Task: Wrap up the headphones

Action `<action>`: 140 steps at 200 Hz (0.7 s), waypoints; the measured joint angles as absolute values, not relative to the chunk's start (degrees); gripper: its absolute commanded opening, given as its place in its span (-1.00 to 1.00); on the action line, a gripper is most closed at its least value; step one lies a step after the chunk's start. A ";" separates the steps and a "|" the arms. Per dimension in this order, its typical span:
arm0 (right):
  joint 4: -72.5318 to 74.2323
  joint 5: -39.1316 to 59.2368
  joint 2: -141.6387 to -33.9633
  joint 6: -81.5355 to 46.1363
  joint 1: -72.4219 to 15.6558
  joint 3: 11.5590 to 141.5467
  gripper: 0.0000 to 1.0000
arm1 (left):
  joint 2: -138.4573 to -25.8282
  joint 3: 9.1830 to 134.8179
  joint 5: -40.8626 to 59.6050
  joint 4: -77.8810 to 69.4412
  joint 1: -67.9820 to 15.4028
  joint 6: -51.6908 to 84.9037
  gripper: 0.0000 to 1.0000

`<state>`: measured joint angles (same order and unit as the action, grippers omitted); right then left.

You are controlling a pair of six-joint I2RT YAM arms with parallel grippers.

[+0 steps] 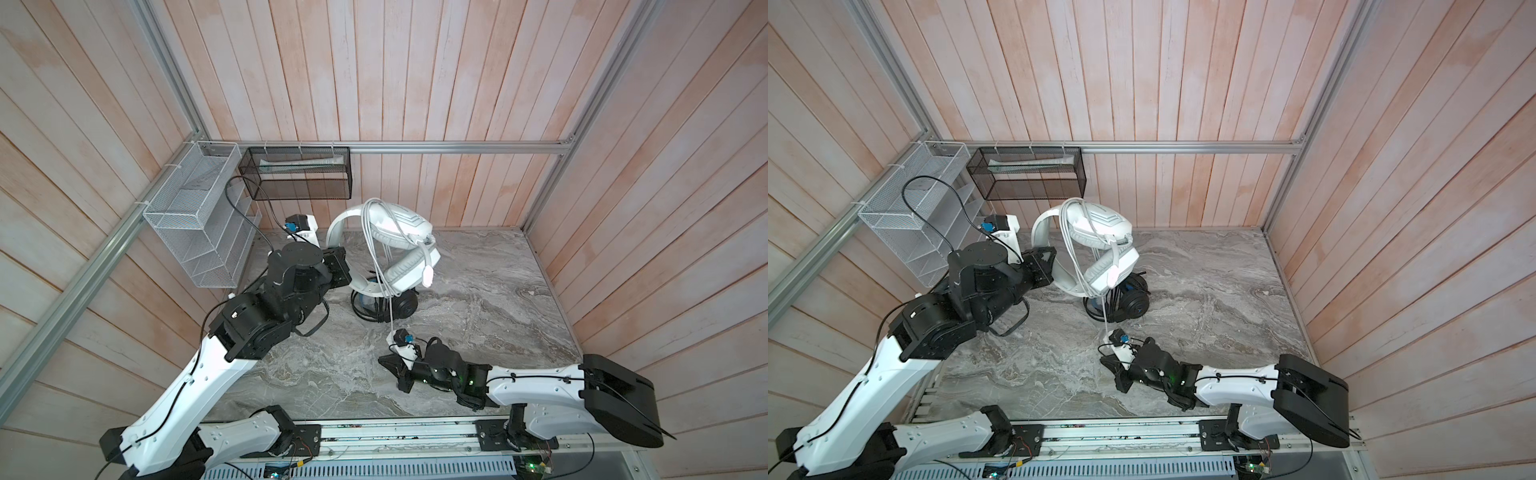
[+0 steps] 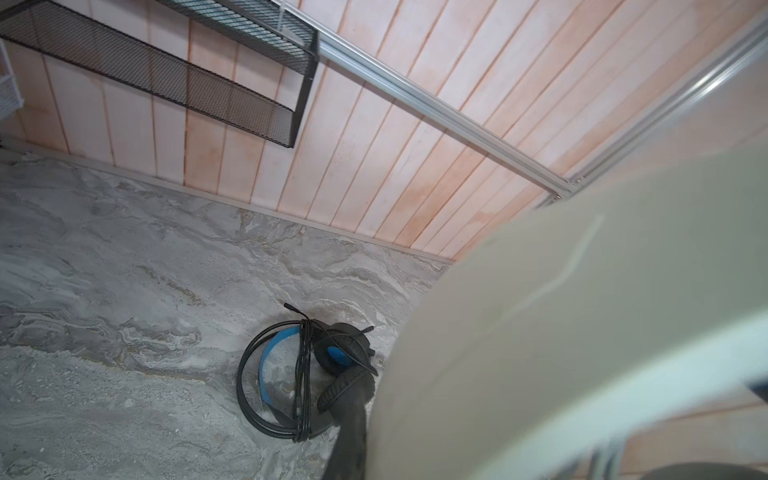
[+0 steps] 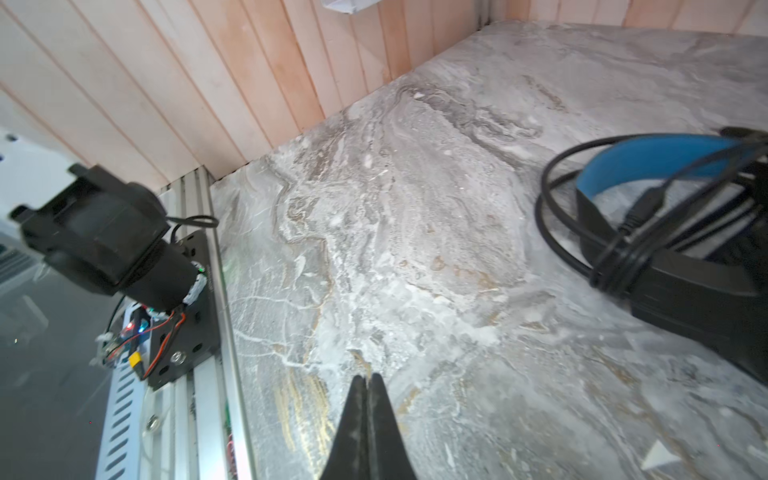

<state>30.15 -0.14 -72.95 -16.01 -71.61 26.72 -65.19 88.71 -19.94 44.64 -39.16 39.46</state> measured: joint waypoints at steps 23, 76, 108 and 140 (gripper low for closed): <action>22.52 -3.22 -70.57 -14.44 -77.52 31.31 -1.00 | -68.05 87.11 -16.43 45.19 -31.05 40.53 -1.00; -6.33 -9.80 -68.99 -9.87 -85.38 51.20 -1.00 | -75.02 80.66 -16.27 47.97 -29.89 35.53 -1.00; -26.09 -14.66 -69.34 -5.08 -85.49 60.69 -1.00 | -73.56 69.45 -22.94 44.62 -35.62 29.19 -1.00; -37.34 -16.25 -69.10 0.71 -85.67 67.64 -1.00 | -69.56 58.02 -32.91 37.80 -42.19 20.23 -1.00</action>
<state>-37.34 -16.25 -69.10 0.71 -85.67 67.64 -69.56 58.02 -32.91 37.80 -42.19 20.23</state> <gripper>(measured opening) 0.047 0.107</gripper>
